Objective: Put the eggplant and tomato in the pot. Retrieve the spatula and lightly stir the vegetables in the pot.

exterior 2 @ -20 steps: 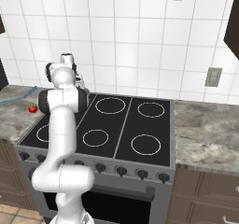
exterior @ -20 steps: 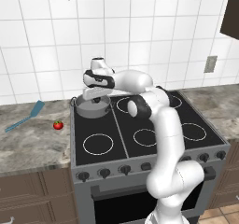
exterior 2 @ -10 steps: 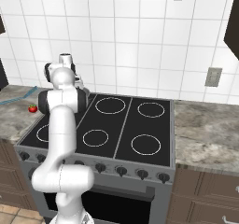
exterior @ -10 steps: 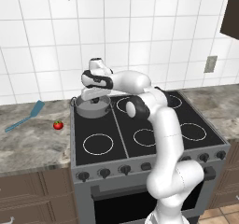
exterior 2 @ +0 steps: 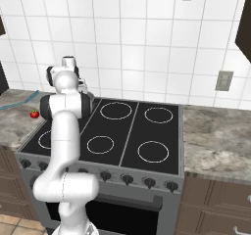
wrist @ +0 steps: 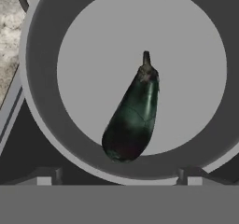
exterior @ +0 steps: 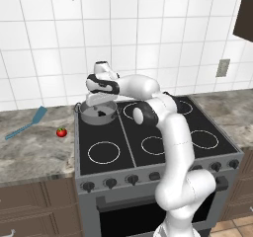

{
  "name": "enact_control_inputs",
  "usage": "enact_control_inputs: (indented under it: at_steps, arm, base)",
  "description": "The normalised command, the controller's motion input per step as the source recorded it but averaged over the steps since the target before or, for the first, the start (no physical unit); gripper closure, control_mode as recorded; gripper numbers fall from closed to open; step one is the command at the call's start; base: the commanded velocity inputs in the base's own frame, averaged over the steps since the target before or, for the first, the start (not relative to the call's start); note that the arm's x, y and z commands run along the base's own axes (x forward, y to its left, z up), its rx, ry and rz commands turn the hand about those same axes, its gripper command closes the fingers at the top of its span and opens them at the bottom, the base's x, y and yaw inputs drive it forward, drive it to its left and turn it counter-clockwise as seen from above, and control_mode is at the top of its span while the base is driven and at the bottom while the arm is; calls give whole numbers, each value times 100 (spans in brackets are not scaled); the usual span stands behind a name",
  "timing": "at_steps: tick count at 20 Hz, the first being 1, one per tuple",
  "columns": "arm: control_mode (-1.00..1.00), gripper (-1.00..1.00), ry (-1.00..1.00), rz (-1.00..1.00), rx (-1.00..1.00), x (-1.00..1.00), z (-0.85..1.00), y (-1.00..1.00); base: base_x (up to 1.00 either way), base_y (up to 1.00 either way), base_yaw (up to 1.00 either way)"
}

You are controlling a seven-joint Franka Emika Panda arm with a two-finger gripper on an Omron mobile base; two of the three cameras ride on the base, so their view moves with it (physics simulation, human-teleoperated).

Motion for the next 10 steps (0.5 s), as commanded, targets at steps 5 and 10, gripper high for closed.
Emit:
enact_control_inputs:
  at_steps: [5,10]
  arm:
    - [-100,-100,0,0,0,-7,3,5]
    - [-100,-100,-3,0,0,-49,16,46]
  base:
    - [0,0,0]
    - [0,0,0]
